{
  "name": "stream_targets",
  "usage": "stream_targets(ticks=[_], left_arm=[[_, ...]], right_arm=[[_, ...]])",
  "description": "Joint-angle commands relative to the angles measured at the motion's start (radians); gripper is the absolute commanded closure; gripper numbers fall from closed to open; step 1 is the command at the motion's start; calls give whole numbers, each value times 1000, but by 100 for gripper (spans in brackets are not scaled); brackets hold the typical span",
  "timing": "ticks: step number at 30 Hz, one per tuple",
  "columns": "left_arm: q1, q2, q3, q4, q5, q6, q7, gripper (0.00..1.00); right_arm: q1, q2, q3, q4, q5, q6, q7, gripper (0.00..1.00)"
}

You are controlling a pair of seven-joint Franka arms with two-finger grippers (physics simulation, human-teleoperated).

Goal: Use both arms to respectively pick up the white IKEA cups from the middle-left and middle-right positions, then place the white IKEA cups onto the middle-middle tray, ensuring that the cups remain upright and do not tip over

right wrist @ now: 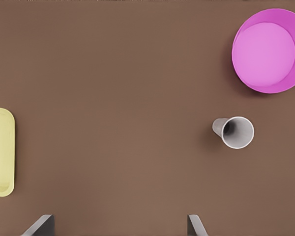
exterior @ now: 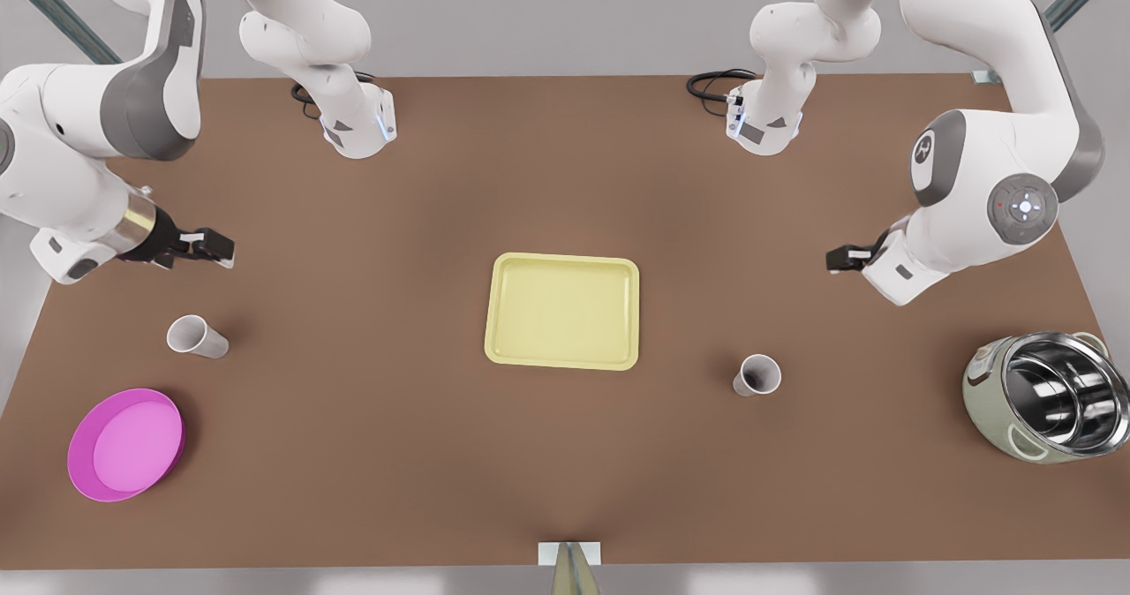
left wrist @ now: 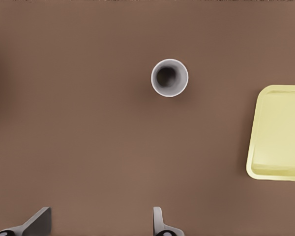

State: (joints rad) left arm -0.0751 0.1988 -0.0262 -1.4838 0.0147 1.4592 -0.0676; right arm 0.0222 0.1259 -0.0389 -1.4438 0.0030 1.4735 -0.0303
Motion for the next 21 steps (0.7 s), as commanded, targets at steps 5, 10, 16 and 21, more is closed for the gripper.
stream_targets(ticks=[5,10,16,21], left_arm=[[-6,220,0,152,8,108,25,0],[-6,508,-3,307,7,388,22,0],[-9,507,-17,139,8,486,22,0],[-11,518,-20,45,5,584,20,0]], right_arm=[[-10,41,-1,-12,-6,67,-34,0],[-76,293,-1,74,2,189,-126,0],[-223,389,-1,86,12,275,-264,0],[-308,402,-3,54,14,289,-341,0]])
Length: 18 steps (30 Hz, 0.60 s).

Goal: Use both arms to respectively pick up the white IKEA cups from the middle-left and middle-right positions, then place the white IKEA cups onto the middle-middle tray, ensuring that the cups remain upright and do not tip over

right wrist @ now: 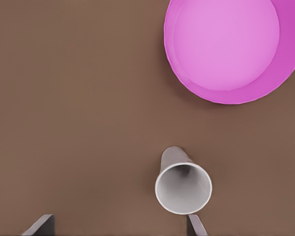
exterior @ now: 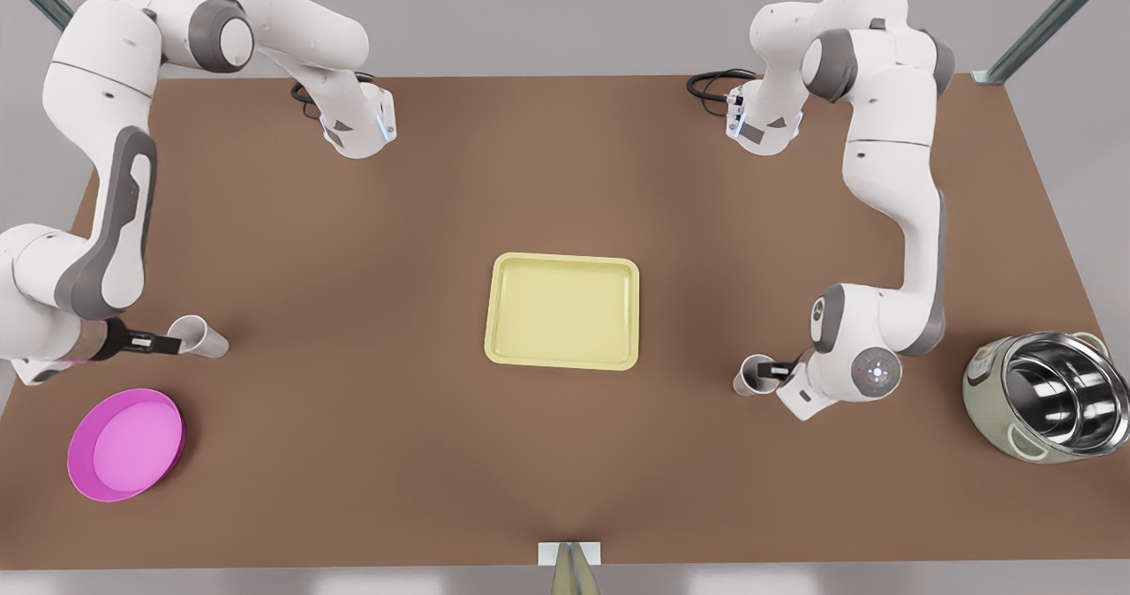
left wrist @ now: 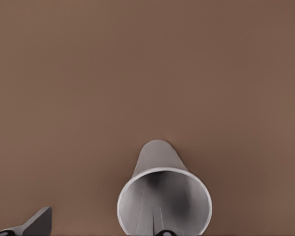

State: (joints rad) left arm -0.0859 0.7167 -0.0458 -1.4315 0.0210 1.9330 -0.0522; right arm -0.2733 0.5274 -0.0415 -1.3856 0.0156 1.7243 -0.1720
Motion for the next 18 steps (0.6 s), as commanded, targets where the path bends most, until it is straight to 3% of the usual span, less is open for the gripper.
stream_targets(ticks=[1,3,4,5,9,16,18], left_arm=[[0,6,0,-14,-1,110,5,0],[0,21,-12,-17,-1,127,2,0],[0,27,-12,-17,-4,132,0,10],[0,30,-12,-17,-61,132,-1,29],[0,36,-14,-21,-70,127,-3,79],[-2,-8,-26,-21,-66,75,-46,79],[-20,-17,-97,2,-64,4,-244,79]], right_arm=[[-27,0,-3,-13,1,41,-199,0],[-55,-12,-3,-78,0,103,-221,0],[-58,-12,-9,-82,-6,112,-231,0],[-58,-12,-15,-102,-8,124,-242,0],[-70,-12,-35,-153,-6,155,-244,0],[-76,-27,-44,-286,-34,296,-245,0],[-84,-35,-43,-312,-32,327,-244,0]])
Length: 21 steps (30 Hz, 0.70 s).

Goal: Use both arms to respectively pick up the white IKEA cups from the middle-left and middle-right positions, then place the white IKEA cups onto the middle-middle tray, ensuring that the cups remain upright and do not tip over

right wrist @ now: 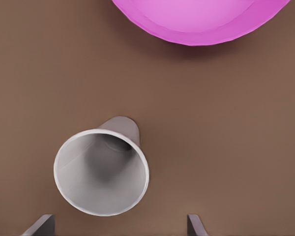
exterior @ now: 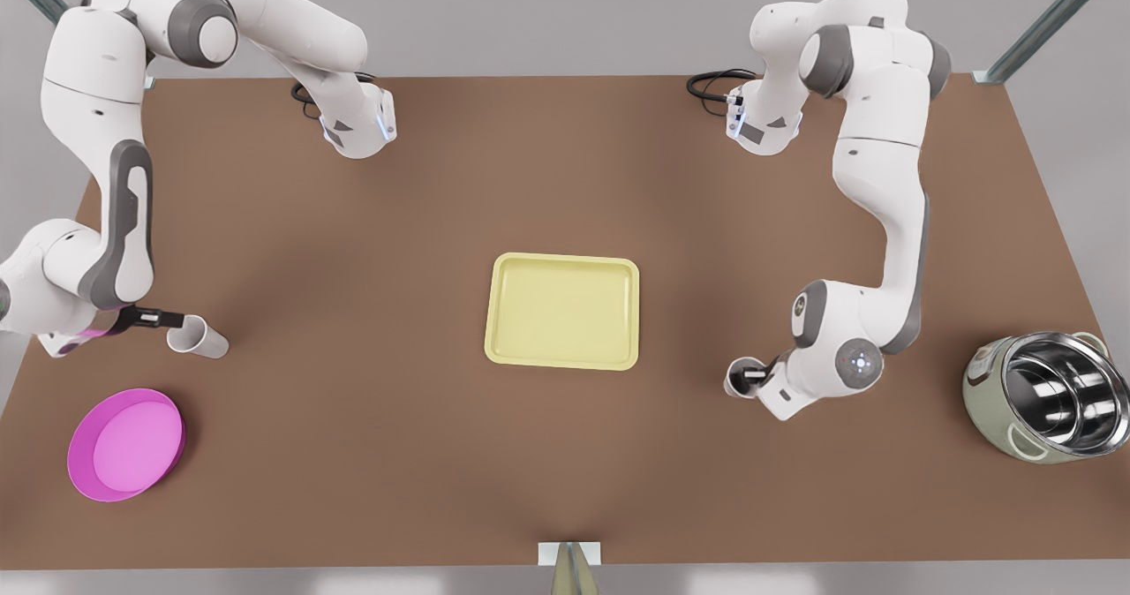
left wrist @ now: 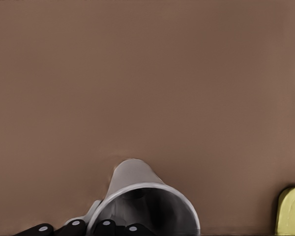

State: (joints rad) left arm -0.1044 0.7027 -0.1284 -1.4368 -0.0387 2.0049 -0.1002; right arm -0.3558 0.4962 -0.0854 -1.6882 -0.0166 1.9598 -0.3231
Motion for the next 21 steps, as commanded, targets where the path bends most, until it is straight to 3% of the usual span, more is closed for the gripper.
stream_targets(ticks=[1,3,6,7,15,16,17,18,19,21], left_arm=[[-29,-11,-51,9,-4,-91,-300,79],[-84,-17,-151,9,14,-103,-483,79],[-193,-11,-152,9,19,-91,-608,79],[-244,15,-155,9,14,37,-700,79],[-247,24,-192,-120,17,284,-713,79],[-245,18,-192,-139,17,284,-711,79],[-245,18,-194,-149,17,284,-711,79],[-245,18,-192,-151,19,284,-713,79],[-245,20,-194,-151,20,284,-711,77],[-245,20,-192,-151,20,284,-711,54]], right_arm=[[0,-2,-1,-10,1,93,-93,0],[0,11,-1,-11,1,120,-93,0],[-6,45,-4,-16,1,160,-93,0],[-8,47,-5,-18,1,162,-93,0],[-29,93,-5,-62,23,191,-93,0],[-29,93,-5,-64,23,191,-93,7],[-28,91,-5,-68,21,191,-94,42],[-28,91,-5,-68,21,191,-116,57],[-26,91,-5,-68,21,191,-114,64],[-11,88,3,-68,21,183,-114,78]])
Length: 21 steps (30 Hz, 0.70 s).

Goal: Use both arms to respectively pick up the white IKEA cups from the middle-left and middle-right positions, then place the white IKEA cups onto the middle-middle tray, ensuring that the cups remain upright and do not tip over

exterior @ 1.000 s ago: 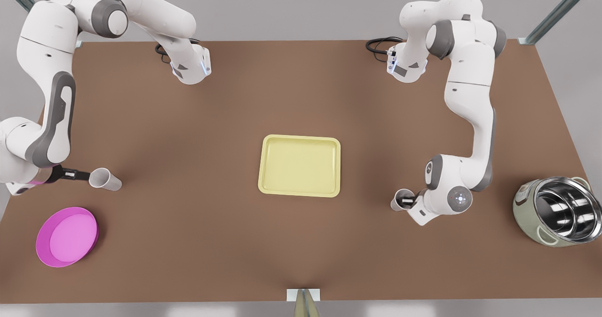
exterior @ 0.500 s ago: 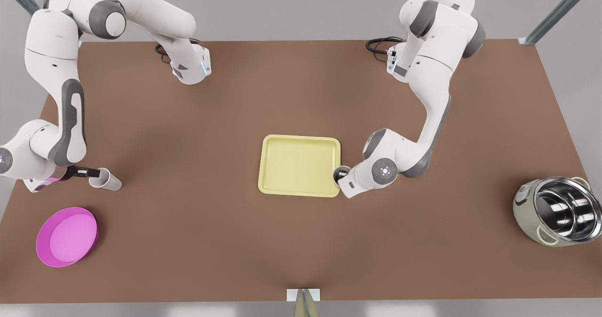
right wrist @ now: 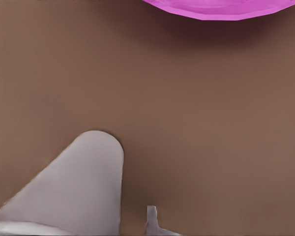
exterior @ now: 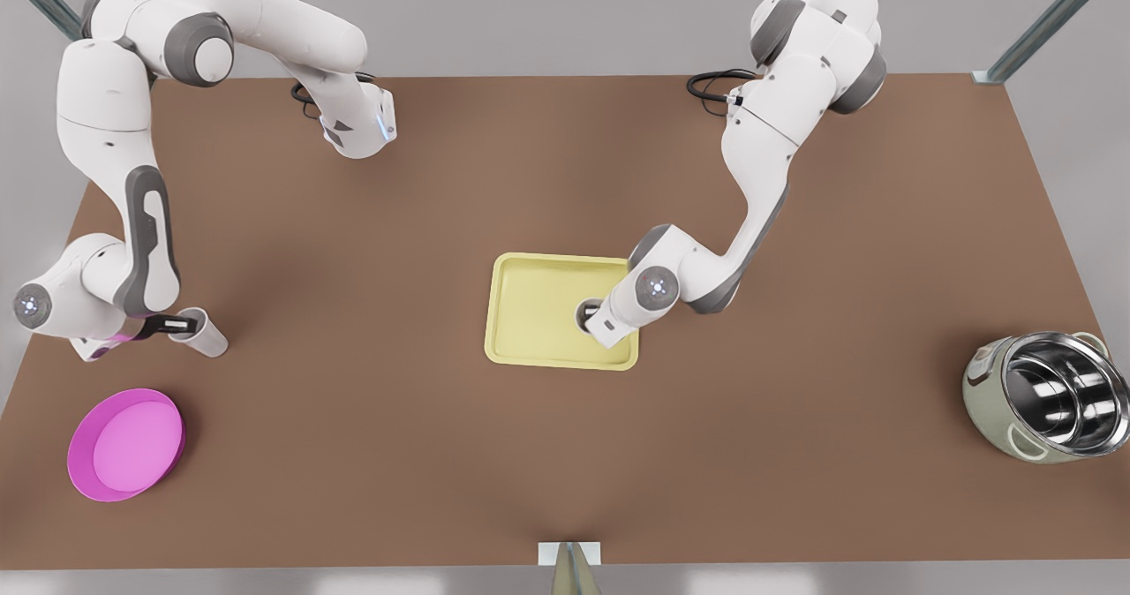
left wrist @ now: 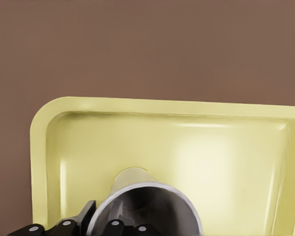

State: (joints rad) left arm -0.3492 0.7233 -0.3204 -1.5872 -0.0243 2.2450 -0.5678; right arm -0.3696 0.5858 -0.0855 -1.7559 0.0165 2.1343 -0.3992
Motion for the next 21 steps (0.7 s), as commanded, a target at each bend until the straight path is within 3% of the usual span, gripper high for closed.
stream_targets(ticks=[1,2,6,9,14,17,19,20,21], left_arm=[[6,-1,-2,0,6,44,-244,35],[6,-15,-2,-5,6,39,-244,21],[13,-62,-2,-73,6,38,-244,0],[13,-74,-2,-91,6,21,-245,0],[29,-91,-12,-91,4,-16,-245,0],[36,-94,-17,-88,4,-25,-247,0],[53,-162,-16,-7,-3,-284,-247,0],[75,-160,-14,157,1,-582,-242,0],[95,-160,-12,252,1,-741,-242,0]], right_arm=[[12,-4,4,1,-12,3,-30,79],[24,-11,7,3,-12,-2,-23,79],[28,-23,59,47,31,-10,-26,79],[63,-15,211,85,60,-10,-23,79],[420,-12,211,148,68,-11,8,79],[538,-3,219,182,71,-1,10,79],[597,6,227,182,71,1,8,79],[604,9,248,182,71,1,10,79],[609,25,262,188,73,4,10,79]])
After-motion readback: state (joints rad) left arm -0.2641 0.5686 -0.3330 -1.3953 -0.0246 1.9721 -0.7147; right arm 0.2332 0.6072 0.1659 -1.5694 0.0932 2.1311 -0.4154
